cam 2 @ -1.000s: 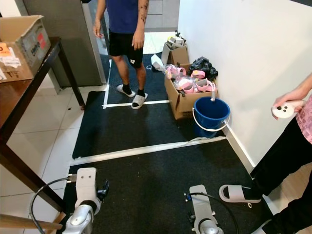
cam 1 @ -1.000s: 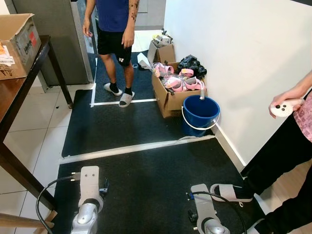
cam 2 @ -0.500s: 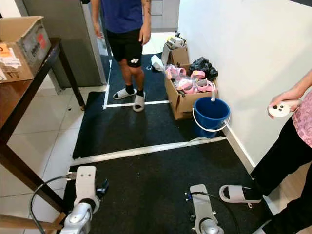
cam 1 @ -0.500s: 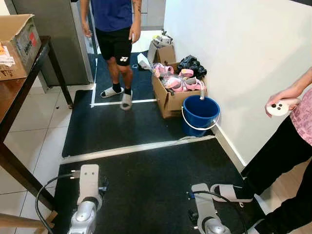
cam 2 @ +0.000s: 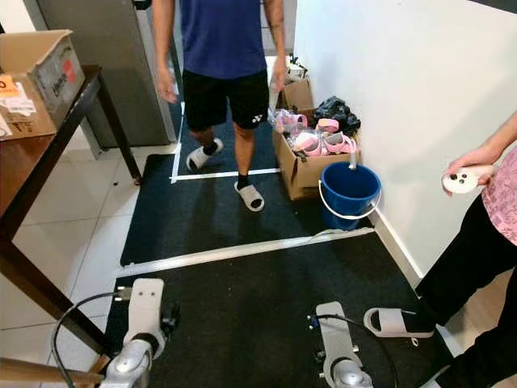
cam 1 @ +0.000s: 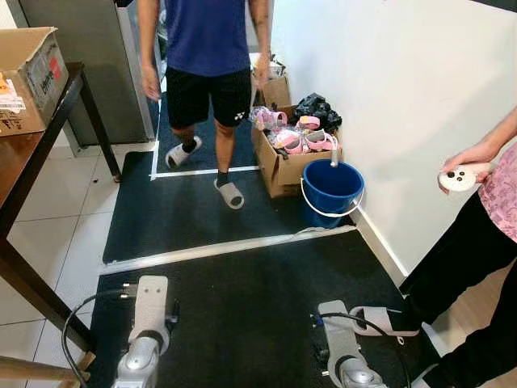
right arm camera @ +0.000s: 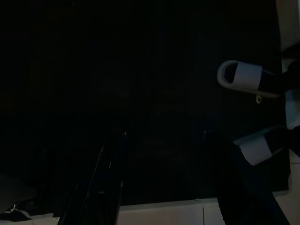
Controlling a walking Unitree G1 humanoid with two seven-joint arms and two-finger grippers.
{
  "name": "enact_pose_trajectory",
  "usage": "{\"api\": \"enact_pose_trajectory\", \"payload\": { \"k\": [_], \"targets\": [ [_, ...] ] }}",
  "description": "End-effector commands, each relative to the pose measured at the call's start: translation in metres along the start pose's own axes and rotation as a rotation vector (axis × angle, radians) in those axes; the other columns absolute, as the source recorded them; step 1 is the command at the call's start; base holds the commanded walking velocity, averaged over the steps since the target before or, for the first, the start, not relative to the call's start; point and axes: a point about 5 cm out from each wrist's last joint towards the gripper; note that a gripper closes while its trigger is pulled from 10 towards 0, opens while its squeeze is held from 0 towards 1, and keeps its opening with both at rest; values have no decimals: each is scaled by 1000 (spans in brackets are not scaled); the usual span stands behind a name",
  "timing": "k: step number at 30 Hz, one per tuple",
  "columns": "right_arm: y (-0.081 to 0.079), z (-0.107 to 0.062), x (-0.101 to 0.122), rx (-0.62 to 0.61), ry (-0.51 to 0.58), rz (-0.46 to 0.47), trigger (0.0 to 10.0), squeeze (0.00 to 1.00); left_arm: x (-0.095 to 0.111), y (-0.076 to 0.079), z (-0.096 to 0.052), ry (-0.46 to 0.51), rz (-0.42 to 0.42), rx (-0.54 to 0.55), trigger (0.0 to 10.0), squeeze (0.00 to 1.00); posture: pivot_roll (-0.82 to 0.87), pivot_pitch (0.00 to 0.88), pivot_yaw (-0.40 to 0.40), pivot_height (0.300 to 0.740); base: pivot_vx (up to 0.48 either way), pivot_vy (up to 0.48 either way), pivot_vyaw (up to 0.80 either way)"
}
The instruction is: Picking trash to rubbish bin
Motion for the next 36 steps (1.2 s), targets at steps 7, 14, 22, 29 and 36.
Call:
{"api": "enact_pose_trajectory", "payload": {
  "k": [7,14,22,29,36],
  "targets": [
    [11,-2,-7,-53,-39,35,10000,0,-2,19,-2,2,72,-238,10000,0,-2,36,-23,740,0,0,0],
    [41,-14,-41,-213,-208,137,10000,0,-39,3,-20,-145,172,-223,10000,0,-4,57,-8,740,0,0,0],
    [42,-21,-58,-197,-236,6,10000,0,-52,-12,-29,-190,43,-63,10000,0,-4,68,-1,740,0,0,0],
    [23,-15,-47,-109,-182,-155,10000,0,-48,-15,-24,-191,-48,30,10000,0,0,62,-3,740,0,0,0],
    [10,-9,-33,-69,-130,-162,10000,0,-36,-10,-19,-129,-17,13,10000,0,-3,50,1,740,0,0,0]
  ]
}}
Point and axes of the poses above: a point about 5 cm out from each wrist's last joint towards the gripper, its own z axis pointing out of the wrist towards the gripper, its own x axis along the axis of the wrist's last joint, y = z × x, and after that the axes turned 9 degrees about z, right-handed
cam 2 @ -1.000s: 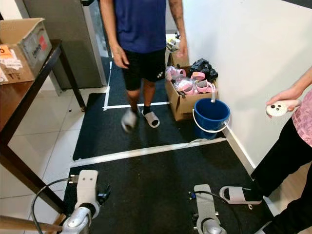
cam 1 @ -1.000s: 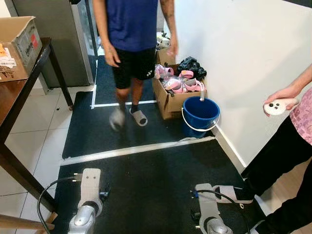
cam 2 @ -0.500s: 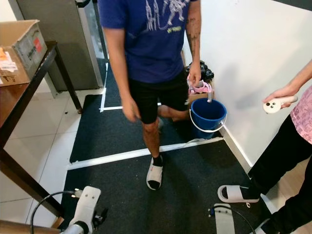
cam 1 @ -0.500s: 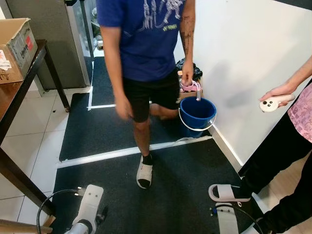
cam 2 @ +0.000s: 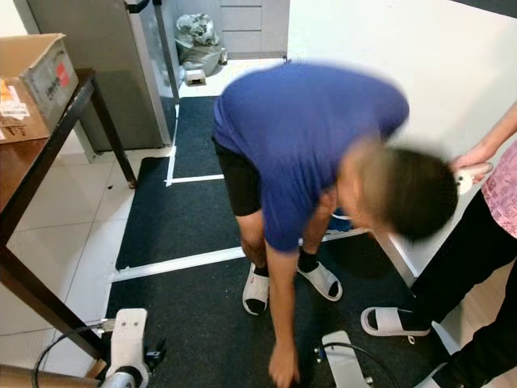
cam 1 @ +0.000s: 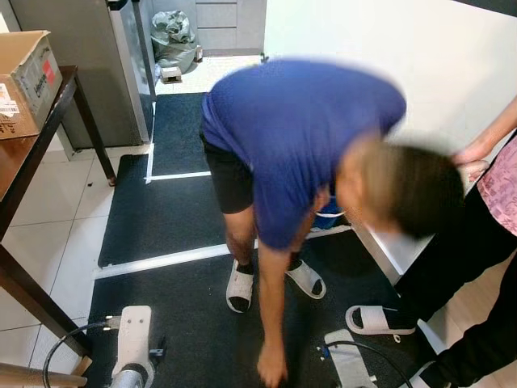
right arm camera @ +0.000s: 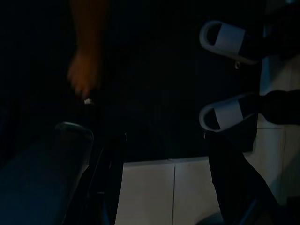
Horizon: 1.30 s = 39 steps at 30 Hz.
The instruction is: Picking trash to rubbish bin
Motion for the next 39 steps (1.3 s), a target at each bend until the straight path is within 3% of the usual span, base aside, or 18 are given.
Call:
{"api": "enact_pose_trajectory", "payload": {
  "k": [1,39],
  "targets": [
    [-4,0,3,17,15,-12,10000,0,5,3,2,19,33,-9,10000,0,-3,49,2,740,0,0,0],
    [-2,-1,-3,10,7,-35,10000,0,11,4,4,41,53,6,10000,0,3,37,-2,740,0,0,0]
  ]
}}
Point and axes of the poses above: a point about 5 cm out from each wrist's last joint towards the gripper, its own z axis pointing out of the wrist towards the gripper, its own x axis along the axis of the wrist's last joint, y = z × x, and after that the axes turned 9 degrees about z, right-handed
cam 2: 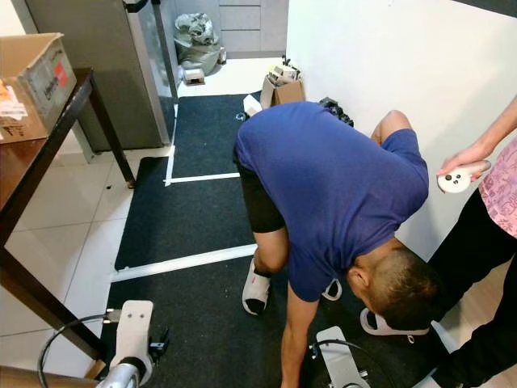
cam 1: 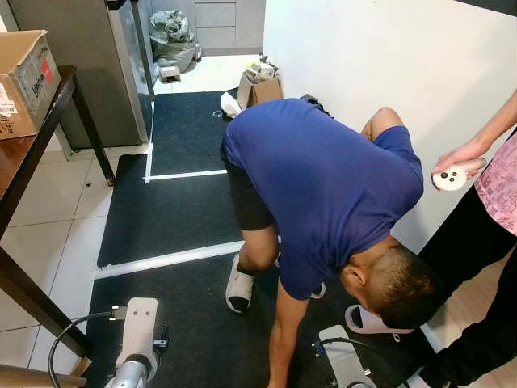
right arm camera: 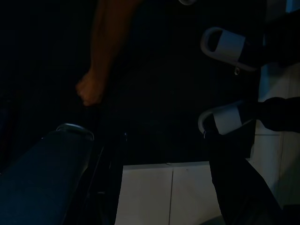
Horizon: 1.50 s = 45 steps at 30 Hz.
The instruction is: Picking trash to rubbish bin
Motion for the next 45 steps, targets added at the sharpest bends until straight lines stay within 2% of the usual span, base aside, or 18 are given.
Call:
{"api": "enact_pose_trajectory", "payload": {
  "k": [1,45],
  "targets": [
    [1,-1,-4,-3,-8,-4,10000,0,-1,1,-1,0,3,1,10000,0,3,37,-2,740,0,0,0],
    [-2,0,-1,12,-1,-16,10000,0,5,3,1,22,-9,8,10000,0,12,55,-9,740,0,0,0]
  ]
}}
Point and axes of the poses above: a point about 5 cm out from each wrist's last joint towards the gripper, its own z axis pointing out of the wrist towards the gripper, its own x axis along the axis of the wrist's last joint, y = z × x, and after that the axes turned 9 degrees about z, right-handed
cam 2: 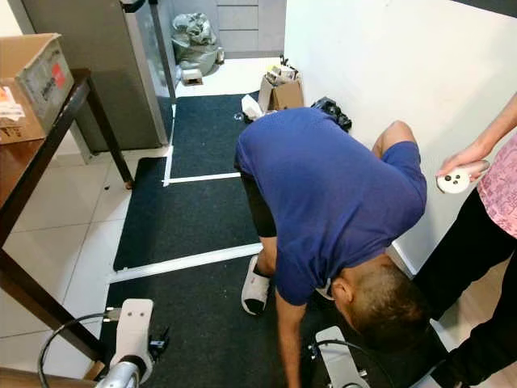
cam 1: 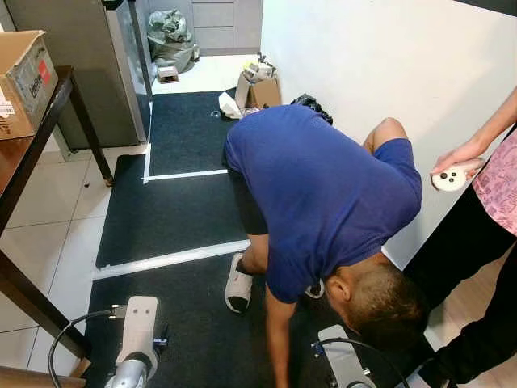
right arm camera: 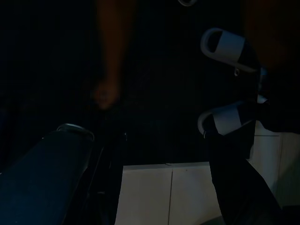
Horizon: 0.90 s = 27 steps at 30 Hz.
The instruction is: Picking trash to rubbish bin
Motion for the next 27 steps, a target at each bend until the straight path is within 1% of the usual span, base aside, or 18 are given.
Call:
{"api": "enact_pose_trajectory", "payload": {
  "k": [1,24,27],
  "targets": [
    [-1,0,-2,8,-5,-6,10000,0,3,3,1,17,-7,0,10000,0,12,55,-9,740,0,0,0],
    [1,0,-1,11,-4,-15,10000,0,3,6,0,16,-13,3,10000,0,8,50,-24,740,0,0,0],
    [0,0,2,24,11,-2,10000,0,2,7,0,13,-7,0,10000,0,6,45,-25,740,0,0,0]
  ]
}}
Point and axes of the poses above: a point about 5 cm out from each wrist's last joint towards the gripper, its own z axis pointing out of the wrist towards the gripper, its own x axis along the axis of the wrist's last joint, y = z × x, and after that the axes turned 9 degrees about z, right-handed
